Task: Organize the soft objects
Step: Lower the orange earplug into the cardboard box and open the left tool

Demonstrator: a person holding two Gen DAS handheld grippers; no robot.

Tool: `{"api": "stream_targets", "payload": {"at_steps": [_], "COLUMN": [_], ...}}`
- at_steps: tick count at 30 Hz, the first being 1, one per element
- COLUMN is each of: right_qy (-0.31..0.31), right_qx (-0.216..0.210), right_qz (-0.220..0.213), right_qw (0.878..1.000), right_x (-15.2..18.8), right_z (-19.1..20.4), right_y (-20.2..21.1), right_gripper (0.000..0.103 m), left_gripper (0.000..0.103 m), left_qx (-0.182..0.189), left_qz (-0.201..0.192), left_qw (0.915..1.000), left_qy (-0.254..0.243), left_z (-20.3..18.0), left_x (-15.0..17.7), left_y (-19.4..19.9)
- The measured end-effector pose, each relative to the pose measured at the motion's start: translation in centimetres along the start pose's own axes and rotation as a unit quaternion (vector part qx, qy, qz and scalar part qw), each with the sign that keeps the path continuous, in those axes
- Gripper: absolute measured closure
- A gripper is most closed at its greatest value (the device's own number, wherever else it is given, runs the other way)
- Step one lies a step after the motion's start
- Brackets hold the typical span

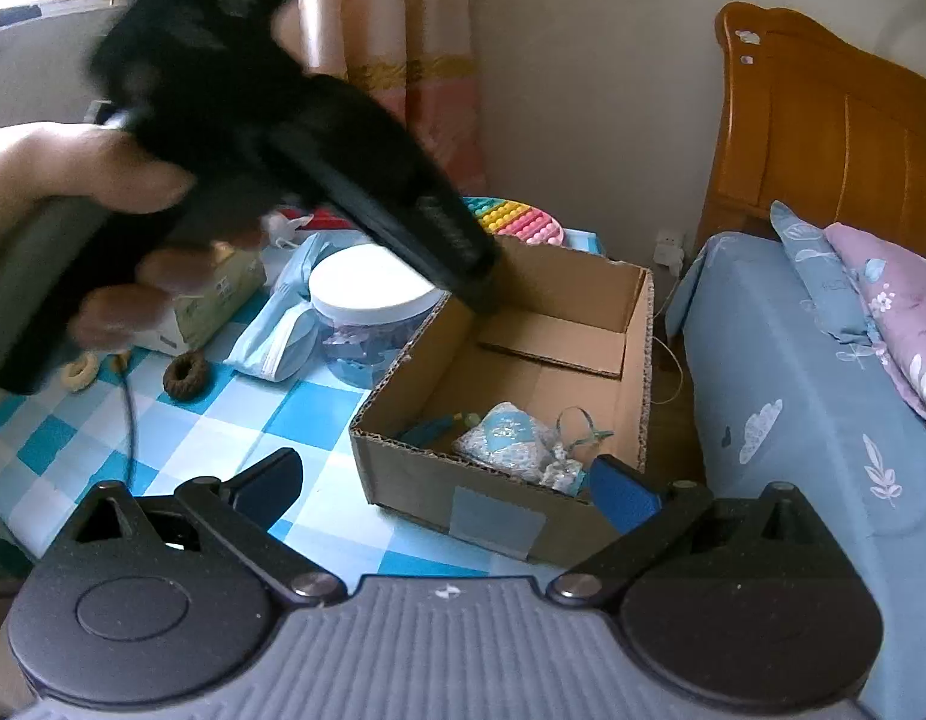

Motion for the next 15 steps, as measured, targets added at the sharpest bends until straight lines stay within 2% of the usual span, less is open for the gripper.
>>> {"api": "stream_targets", "payload": {"at_steps": [1, 2, 3, 5, 15], "right_qy": [-0.003, -0.007, -0.011, -0.013, -0.005], "right_qx": [0.000, -0.002, -0.003, -0.001, -0.002], "right_qz": [-0.003, -0.005, -0.004, -0.004, -0.005], "right_qw": [1.000, 1.000, 1.000, 1.000, 1.000], "right_x": [0.0, -0.1, -0.1, -0.1, -0.1], "right_z": [-0.1, -0.3, -0.4, -0.5, 1.1], "right_y": [0.1, 0.2, 0.2, 0.3, 0.9], "right_gripper": [0.000, 0.000, 0.000, 0.000, 0.000], "left_gripper": [0.048, 0.022, 0.008, 0.008, 0.006], "left_qx": [-0.001, -0.003, -0.007, -0.021, -0.055], "left_qz": [-0.005, -0.009, -0.016, -0.032, -0.039], "left_qw": [1.0000, 0.9999, 0.9998, 0.9990, 0.9956], "left_qy": [0.004, 0.007, 0.012, 0.021, 0.066], "left_z": [0.0, 0.0, 0.1, 0.4, 3.2], "left_x": [-0.3, -0.5, -0.6, -0.7, 2.1], "left_y": [-0.1, -0.3, -0.2, 0.4, 4.2]}}
Point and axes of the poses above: each gripper's, at about its wrist camera, not at the fingertips, and y roughly against the way its jaws point, z to its left, x to its underside, the point moved 6 cm from there along -y, roughly the way its jaws point, and after that the axes turned 14 degrees about -x, right-handed, at the moved point
